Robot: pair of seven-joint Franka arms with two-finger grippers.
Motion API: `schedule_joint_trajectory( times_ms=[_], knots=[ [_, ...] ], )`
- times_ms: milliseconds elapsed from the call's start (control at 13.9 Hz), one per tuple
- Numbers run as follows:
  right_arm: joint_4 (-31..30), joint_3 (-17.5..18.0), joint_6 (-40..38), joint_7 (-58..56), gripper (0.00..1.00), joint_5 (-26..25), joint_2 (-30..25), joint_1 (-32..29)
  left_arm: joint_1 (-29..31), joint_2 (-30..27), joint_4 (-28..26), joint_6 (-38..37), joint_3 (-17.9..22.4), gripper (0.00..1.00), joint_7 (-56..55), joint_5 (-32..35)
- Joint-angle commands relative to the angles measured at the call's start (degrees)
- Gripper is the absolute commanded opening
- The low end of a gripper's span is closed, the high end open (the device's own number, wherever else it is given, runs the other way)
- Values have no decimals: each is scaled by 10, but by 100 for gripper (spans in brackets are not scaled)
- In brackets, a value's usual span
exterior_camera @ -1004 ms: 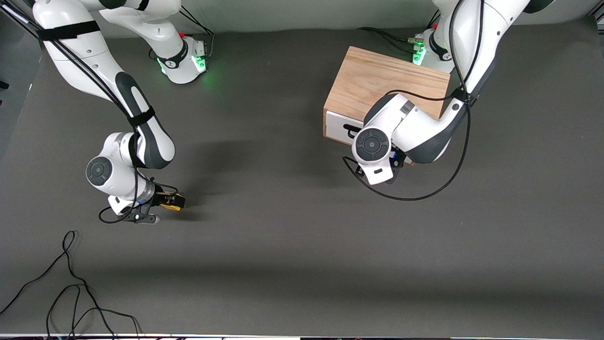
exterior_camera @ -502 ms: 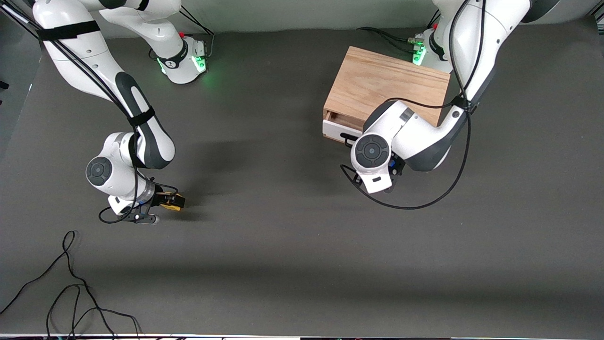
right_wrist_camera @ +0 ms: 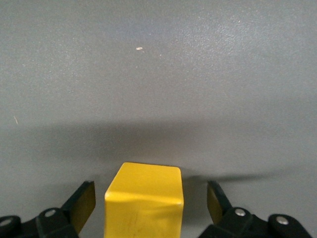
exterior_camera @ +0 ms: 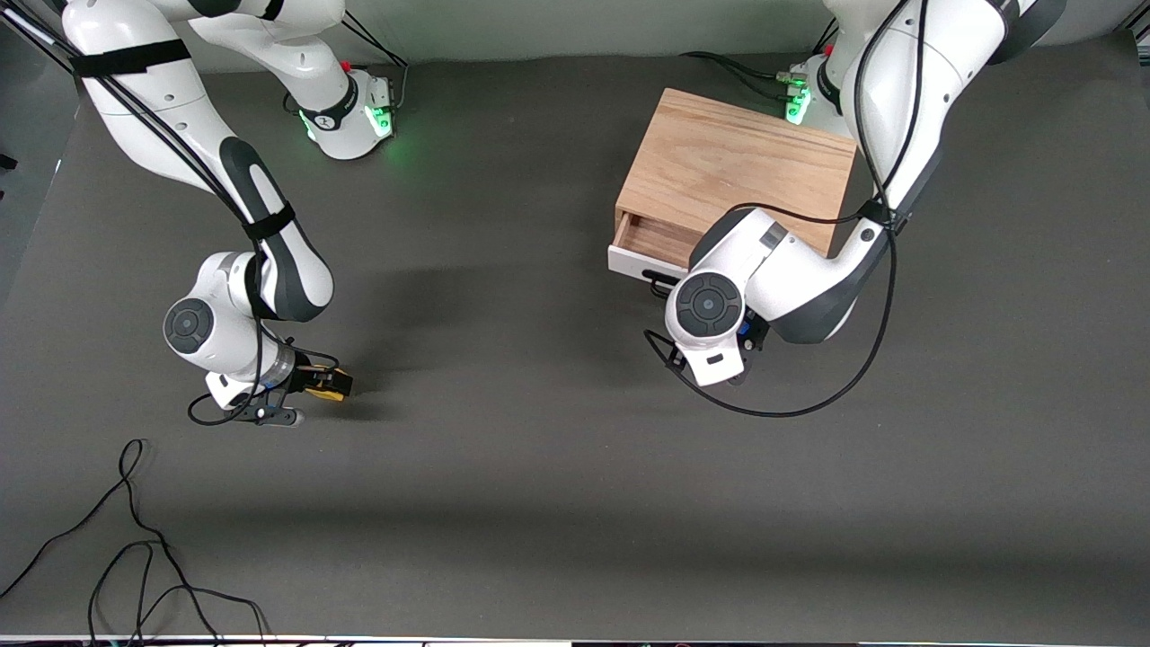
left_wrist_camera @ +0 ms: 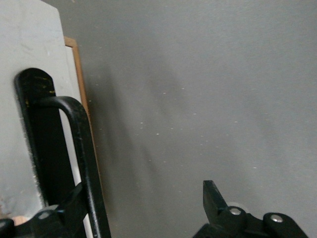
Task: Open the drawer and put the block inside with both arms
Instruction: 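Pull the drawer open by its handle with the left gripper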
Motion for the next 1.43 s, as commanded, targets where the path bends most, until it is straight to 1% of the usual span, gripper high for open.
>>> schedule_joint_trajectory(
  times_ms=[0, 287, 574, 717, 789, 861, 932, 1004, 1076, 1148, 1219, 1291, 1363],
  knots=[
    [-1, -2, 3, 7, 100, 13, -3, 8, -13, 21, 33, 35, 4, 100, -14, 26],
    [1, -2, 2, 8, 100, 12, -3, 8, -14, 22, 33, 45, 4, 100, -14, 29],
    [1, -2, 3, 7, 100, 12, -3, 8, -14, 22, 33, 84, 4, 100, -14, 39],
    [1, -2, 3, 7, 100, 12, -3, 8, -14, 22, 33, 90, 4, 100, -14, 40],
    [1, -2, 3, 7, 98, 12, -3, 8, -14, 22, 33, 96, 4, 100, -14, 41],
    [1, -2, 3, 5, 77, 12, -3, 8, -14, 22, 33, 101, 4, 100, -14, 44],
    [1, -2, 3, 4, 42, 12, -4, 8, -14, 22, 33, 107, 6, 100, -14, 45],
    [2, -1, 3, 4, 36, 12, -3, 8, -14, 22, 33, 110, 12, 100, -14, 45],
    [2, -1, 3, 4, 36, 12, -3, 8, -16, 22, 33, 116, 15, 100, -14, 45],
    [2, -1, 3, 4, 34, 12, -4, 8, -18, 22, 34, 121, 18, 100, -14, 46],
    [2, -1, 3, 3, 24, 12, -4, 8, -22, 22, 34, 126, 21, 100, -14, 47],
    [3, -1, 2, 4, 18, 12, -6, 8, -22, 22, 33, 134, 21, 100, -14, 47],
    [9, -1, 1, 6, 18, 12, -7, 8, -22, 22, 34, 139, 22, 100, -14, 48]
  ],
)
